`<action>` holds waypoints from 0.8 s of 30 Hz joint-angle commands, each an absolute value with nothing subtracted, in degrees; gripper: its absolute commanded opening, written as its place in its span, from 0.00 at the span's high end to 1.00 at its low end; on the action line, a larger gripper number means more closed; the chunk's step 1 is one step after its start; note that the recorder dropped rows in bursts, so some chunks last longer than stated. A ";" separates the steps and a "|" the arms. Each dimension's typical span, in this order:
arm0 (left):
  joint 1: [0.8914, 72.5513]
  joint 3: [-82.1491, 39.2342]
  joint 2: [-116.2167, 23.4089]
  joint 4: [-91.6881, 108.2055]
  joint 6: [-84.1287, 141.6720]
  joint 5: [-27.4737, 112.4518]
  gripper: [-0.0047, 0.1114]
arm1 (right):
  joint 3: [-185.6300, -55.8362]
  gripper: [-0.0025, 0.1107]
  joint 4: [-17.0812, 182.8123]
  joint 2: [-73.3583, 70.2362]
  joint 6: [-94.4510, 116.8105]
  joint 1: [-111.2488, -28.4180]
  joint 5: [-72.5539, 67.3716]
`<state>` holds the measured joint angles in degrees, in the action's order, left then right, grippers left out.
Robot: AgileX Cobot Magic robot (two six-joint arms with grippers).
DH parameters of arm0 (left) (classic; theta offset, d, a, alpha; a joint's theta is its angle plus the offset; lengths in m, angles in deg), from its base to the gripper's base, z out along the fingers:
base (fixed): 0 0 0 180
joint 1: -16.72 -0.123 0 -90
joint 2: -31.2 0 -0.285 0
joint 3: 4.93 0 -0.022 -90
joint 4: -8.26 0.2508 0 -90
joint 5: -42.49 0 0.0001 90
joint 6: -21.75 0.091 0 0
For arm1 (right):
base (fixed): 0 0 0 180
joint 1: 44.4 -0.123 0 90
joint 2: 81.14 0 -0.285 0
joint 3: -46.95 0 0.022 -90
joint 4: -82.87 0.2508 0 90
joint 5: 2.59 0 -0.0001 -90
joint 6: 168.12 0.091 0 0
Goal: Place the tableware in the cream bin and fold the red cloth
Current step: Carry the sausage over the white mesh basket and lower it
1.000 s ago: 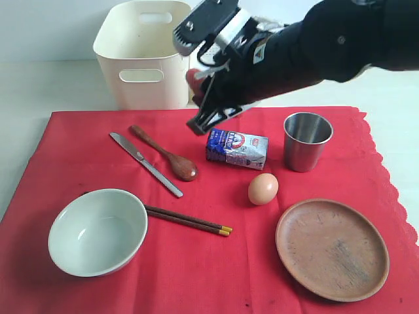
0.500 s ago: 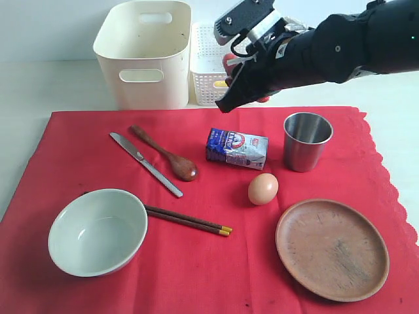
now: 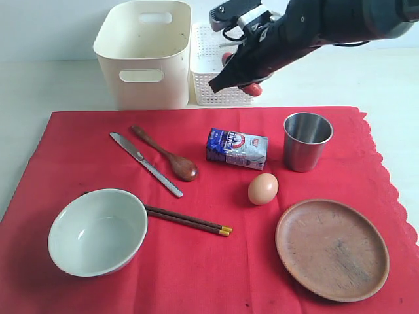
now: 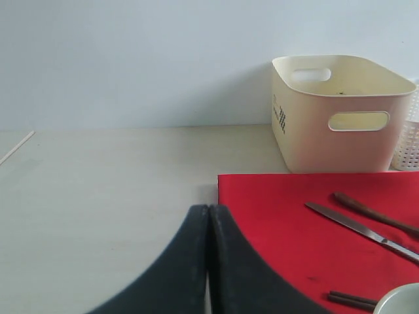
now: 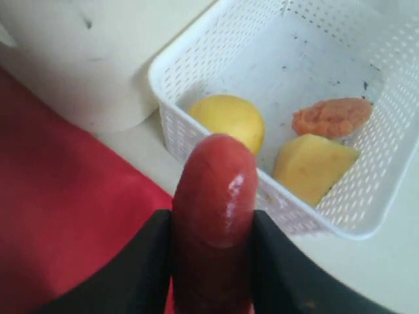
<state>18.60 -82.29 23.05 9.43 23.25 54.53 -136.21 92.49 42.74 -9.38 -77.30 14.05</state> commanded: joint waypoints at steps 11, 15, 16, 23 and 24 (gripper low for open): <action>18.45 -82.15 23.41 9.51 23.04 54.46 0.96 | -148.73 0.98 93.39 51.87 -6.00 -75.63 11.46; 18.45 -82.15 23.41 9.51 23.04 54.46 0.96 | -150.06 0.98 93.25 53.06 -6.00 -75.59 7.62; 18.45 -82.15 23.41 9.51 23.04 54.46 0.96 | -150.06 0.98 93.25 53.16 -6.00 -75.59 6.61; 18.45 -82.15 23.41 9.51 23.04 54.46 0.96 | -152.83 0.98 93.35 54.70 -5.90 -74.62 -2.59; 18.45 -82.15 23.41 9.51 23.04 54.46 0.96 | -152.83 0.98 93.35 55.70 -5.90 -74.62 -4.18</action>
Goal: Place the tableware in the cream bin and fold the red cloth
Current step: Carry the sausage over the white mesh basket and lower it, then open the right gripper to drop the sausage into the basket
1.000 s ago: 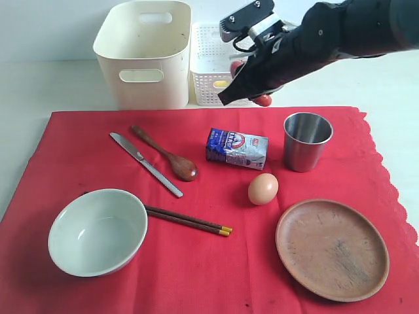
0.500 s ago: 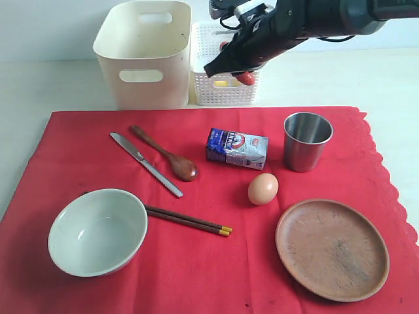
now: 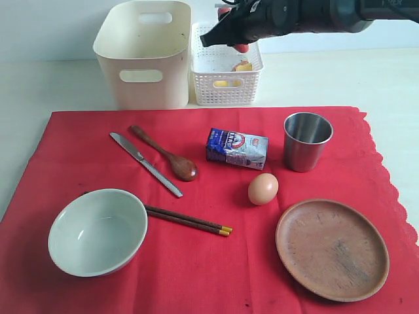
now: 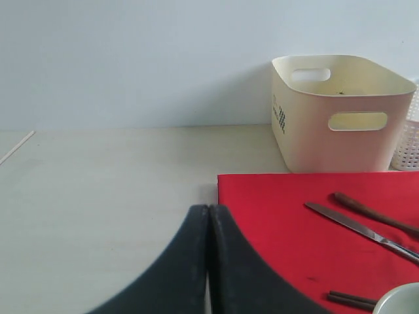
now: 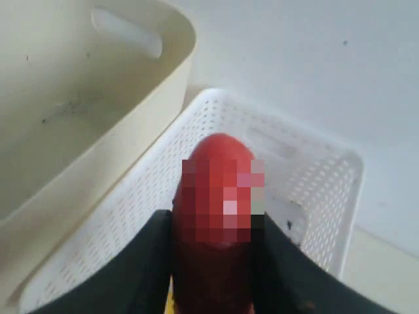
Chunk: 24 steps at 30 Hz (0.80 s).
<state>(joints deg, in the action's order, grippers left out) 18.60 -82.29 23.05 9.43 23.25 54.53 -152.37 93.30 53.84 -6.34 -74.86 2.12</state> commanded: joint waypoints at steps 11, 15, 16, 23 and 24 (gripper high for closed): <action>18.45 -82.15 23.41 9.51 23.04 54.46 0.96 | -152.86 0.98 93.35 62.38 -5.90 -74.62 -13.16; 18.45 -82.15 23.41 9.51 23.04 54.46 0.96 | -152.86 0.98 93.35 62.52 -5.90 -74.62 -13.49; 18.45 -82.15 23.41 9.51 23.04 54.46 0.96 | -152.86 0.98 93.87 62.52 -5.90 -74.62 -13.49; 18.45 -82.15 23.41 9.51 23.04 54.46 0.96 | -152.86 0.85 102.42 62.52 -6.01 -74.62 -14.04; 18.45 -82.15 23.41 9.51 23.04 54.46 0.96 | -152.86 0.81 102.54 62.52 -6.01 -74.62 -14.21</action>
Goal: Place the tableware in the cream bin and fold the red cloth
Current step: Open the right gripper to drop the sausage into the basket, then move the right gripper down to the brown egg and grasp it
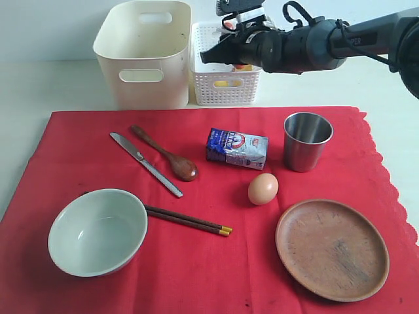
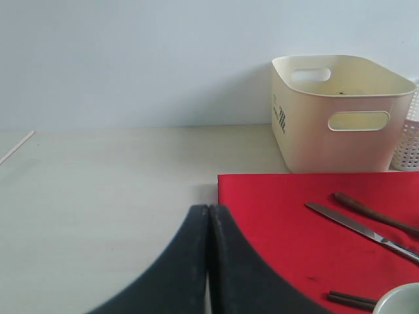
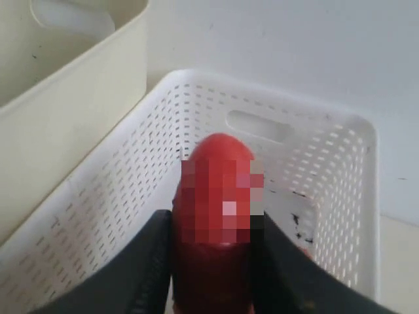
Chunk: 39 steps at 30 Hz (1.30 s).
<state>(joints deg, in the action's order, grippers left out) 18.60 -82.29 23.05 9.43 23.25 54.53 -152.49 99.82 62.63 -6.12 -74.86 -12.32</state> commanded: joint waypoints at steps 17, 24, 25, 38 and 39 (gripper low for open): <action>18.45 -82.15 23.41 9.51 23.04 54.46 0.96 | -152.86 0.34 102.38 62.37 -6.13 -75.06 -13.04; 18.45 -82.15 23.41 9.51 23.04 54.46 0.96 | -152.86 0.34 101.54 54.62 -6.13 -75.06 0.56; 18.45 -82.15 23.41 9.51 23.04 54.46 0.96 | -152.86 0.34 100.70 53.46 -6.13 -75.06 2.17; 18.45 -82.15 23.41 9.51 23.04 54.46 0.96 | -152.86 0.55 94.21 37.66 -6.13 -75.06 30.82; 18.45 -82.15 23.41 9.51 23.04 54.46 0.96 | -152.86 0.59 94.21 36.66 -6.13 -75.06 33.71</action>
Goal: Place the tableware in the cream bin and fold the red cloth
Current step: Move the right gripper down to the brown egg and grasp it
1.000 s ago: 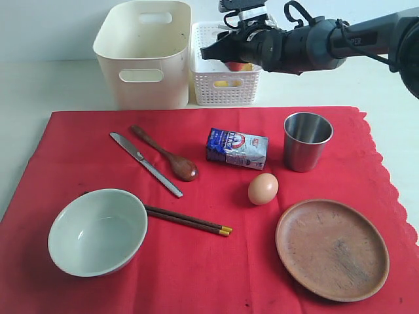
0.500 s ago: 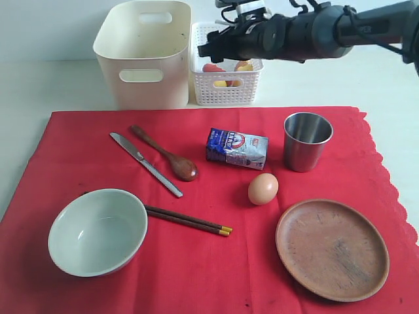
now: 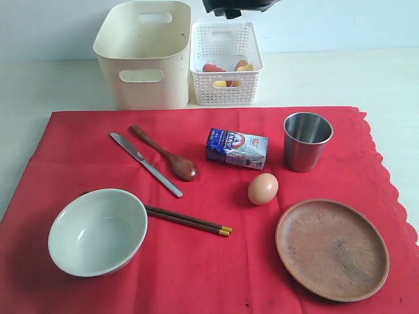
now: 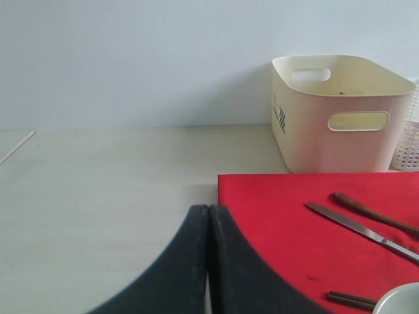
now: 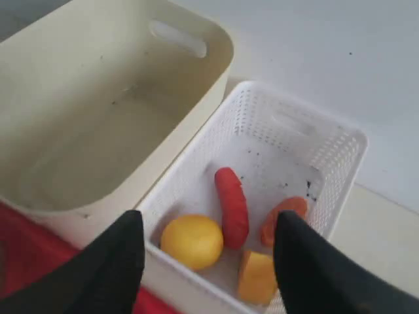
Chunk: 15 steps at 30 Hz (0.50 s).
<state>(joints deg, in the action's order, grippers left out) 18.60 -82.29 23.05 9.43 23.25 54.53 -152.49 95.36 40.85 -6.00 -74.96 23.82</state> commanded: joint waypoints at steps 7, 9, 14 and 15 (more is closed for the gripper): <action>18.45 -82.15 23.41 9.51 23.04 54.46 0.96 | -152.74 0.80 94.41 32.09 -6.13 -75.06 48.76; 18.45 -82.15 23.41 9.51 23.04 54.46 0.96 | -152.74 0.84 95.90 31.56 -6.40 -75.06 52.40; 18.45 -82.15 23.41 9.51 23.04 54.46 0.96 | -145.86 0.88 104.41 28.75 -14.70 -75.06 51.54; 18.45 -82.15 23.41 9.51 23.04 54.46 0.96 | -143.47 0.88 105.57 27.80 -15.26 -75.06 50.59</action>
<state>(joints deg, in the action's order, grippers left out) 18.60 -82.29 23.05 9.43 23.25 54.53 -147.82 101.61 29.82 -11.75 -74.96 52.25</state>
